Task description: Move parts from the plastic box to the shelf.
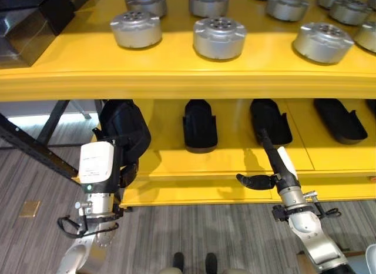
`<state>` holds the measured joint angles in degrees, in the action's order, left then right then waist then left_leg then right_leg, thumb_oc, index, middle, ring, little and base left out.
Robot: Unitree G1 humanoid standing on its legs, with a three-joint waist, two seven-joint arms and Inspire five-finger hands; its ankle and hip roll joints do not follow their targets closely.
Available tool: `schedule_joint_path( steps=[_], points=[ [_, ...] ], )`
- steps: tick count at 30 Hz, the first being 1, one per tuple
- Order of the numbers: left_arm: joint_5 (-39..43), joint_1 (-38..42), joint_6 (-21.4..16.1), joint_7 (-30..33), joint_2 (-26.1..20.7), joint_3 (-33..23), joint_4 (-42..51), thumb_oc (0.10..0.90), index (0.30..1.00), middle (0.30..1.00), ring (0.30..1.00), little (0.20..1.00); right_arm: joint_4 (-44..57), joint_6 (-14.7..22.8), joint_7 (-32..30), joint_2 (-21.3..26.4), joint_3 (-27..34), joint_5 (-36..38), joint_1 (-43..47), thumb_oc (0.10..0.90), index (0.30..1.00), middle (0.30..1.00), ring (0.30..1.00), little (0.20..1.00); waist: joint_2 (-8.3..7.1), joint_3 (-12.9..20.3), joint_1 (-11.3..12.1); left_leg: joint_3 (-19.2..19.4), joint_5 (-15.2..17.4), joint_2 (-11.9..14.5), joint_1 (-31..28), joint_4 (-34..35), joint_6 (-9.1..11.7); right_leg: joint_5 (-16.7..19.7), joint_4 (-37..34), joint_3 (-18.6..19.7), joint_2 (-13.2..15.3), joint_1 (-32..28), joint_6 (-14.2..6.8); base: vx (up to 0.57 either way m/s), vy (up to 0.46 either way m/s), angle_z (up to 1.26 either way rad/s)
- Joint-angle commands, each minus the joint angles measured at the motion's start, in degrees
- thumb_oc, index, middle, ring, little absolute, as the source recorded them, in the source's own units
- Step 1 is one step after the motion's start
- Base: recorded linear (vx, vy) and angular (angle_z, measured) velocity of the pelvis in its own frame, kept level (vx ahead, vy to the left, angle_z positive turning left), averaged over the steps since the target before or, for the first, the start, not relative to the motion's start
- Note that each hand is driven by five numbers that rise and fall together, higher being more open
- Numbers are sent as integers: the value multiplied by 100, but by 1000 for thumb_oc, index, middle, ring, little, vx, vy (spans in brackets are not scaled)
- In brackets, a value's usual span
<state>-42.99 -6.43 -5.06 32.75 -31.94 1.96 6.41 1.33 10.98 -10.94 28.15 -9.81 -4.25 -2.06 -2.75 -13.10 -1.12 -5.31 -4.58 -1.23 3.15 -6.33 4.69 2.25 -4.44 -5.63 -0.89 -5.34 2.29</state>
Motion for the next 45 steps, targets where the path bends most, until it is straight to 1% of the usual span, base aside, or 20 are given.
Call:
schedule_joint_path(
  steps=[1,2,3,4,5,6,7,8,9,10,12,15,17,18,24,31,35,37,40,45],
  points=[
    [143,658,-386,402,-267,-375,635,400,300,300,300,300,635,695,-236,100,393,142,340,900,1000,1000,1000,1000,-145,267,-223,810,697,327,55,-889,-152,198,307,-134,375,312,-449,34,56,84],
    [170,724,-408,439,-279,-366,671,400,300,300,300,300,624,688,-309,67,403,125,312,900,1000,1000,1000,1000,-173,288,-227,910,614,763,2,-579,-140,185,253,-195,484,232,-531,55,89,50],
    [194,773,-415,471,-283,-338,653,400,300,300,300,300,637,694,-348,51,432,142,268,900,1000,1000,1000,1000,-191,305,-240,950,366,1081,-29,-337,-60,186,244,-243,545,214,-558,59,194,28],
    [288,897,-424,495,-295,-278,627,400,300,300,300,300,659,718,-426,42,461,202,199,900,1000,1000,1000,1000,-150,337,-316,1097,-239,1787,-94,191,120,104,264,-348,673,244,-663,40,131,43],
    [293,905,-423,496,-293,-272,620,400,300,300,300,300,659,721,-429,47,464,202,196,900,1000,1000,1000,1000,-124,350,-323,1097,-328,1820,-149,339,154,89,282,-364,634,260,-646,92,206,61],
    [319,997,-442,497,-296,-169,601,400,300,300,300,300,646,715,-487,74,465,184,203,900,1000,1000,1000,1000,19,402,-345,1115,-764,2071,-261,880,344,14,275,-383,625,249,-731,79,76,53],
    [321,1002,-442,499,-292,-164,596,400,300,300,300,300,644,717,-491,78,466,182,201,900,1000,1000,1000,1000,36,405,-344,1122,-811,2089,-297,958,360,10,279,-387,605,251,-725,164,213,34],
    [219,974,-437,454,-314,-103,561,400,300,300,300,300,628,746,-484,78,465,113,137,900,1000,1000,1000,1000,224,527,-392,1177,-665,2134,-491,1133,479,-41,247,-367,556,196,-789,99,109,-5],
    [212,982,-439,460,-309,-88,549,400,300,300,300,300,621,752,-491,78,467,105,130,900,1000,1000,1000,1000,236,533,-384,1175,-660,2148,-494,1133,490,-33,230,-367,542,187,-787,194,205,-19],
    [182,1000,-474,353,-309,-26,603,400,300,300,300,300,645,733,-482,56,470,54,112,900,1000,1000,1000,1000,292,599,-395,1224,-544,2067,-575,1133,501,18,198,-392,599,117,-807,141,142,-17],
    [160,997,-484,343,-336,-22,616,400,300,300,300,300,660,740,-468,34,469,41,89,900,1000,1000,1000,1000,267,594,-372,1292,-462,1971,-670,1133,468,54,173,-365,681,48,-841,123,154,2],
    [78,1148,-461,234,-503,62,569,400,300,300,300,300,646,649,-383,-83,349,-1,109,900,1000,1000,1000,1000,151,582,-370,1547,-262,1751,-844,1133,396,131,170,-285,901,-10,-970,79,150,-4],
    [62,1191,-447,223,-549,79,536,400,300,300,300,300,653,621,-365,-112,337,-1,108,900,1000,1000,1000,1000,110,564,-352,1628,-216,1685,-886,1133,360,142,179,-211,958,6,-1004,55,140,-17],
    [-1,1294,-430,160,-633,115,517,400,300,300,300,300,657,585,-325,-127,333,-12,70,900,1000,1000,1000,1000,64,552,-384,1763,-157,1619,-920,1128,323,153,194,-190,1047,25,-1053,49,118,-24],
    [-187,1652,-324,98,-844,401,243,400,300,300,300,300,706,538,-279,-166,326,-38,46,900,1000,1000,1000,1000,-45,484,-460,1945,-10,1443,-946,1095,209,170,241,-71,1223,143,-1176,39,84,-19],
    [-367,2110,-148,105,-937,674,-131,400,300,300,300,300,769,525,-269,-169,309,-84,72,900,1000,1000,1000,1000,-108,310,-567,2081,33,1349,-891,1080,152,222,240,29,1302,320,-1243,5,41,-15],
    [-457,2436,-75,123,-964,847,-322,400,300,300,300,300,808,528,-287,-147,348,-73,81,900,1000,1000,1000,1000,-109,138,-645,2125,24,1329,-798,1039,143,253,272,57,1337,452,-1264,-26,25,-8],
    [-457,2446,-75,127,-963,855,-330,400,300,300,300,300,808,528,-287,-148,353,-73,81,900,1000,1000,1000,1000,-109,138,-641,2124,26,1329,-793,1035,142,253,274,58,1337,456,-1264,-24,11,-5],
    [-547,2724,56,166,-991,1019,-597,400,300,300,300,300,847,547,-305,-114,347,-59,95,900,1000,1000,1000,1000,-97,-77,-742,2146,13,1314,-680,987,140,309,309,104,1366,633,-1277,-58,36,-7],
    [-615,3007,191,192,-1037,1182,-969,400,300,300,300,300,858,568,-304,-67,314,-27,140,900,1000,1000,1000,1000,-104,-246,-816,2206,2,1301,-576,956,132,366,340,178,1377,813,-1303,-45,25,-10]
  ],
)
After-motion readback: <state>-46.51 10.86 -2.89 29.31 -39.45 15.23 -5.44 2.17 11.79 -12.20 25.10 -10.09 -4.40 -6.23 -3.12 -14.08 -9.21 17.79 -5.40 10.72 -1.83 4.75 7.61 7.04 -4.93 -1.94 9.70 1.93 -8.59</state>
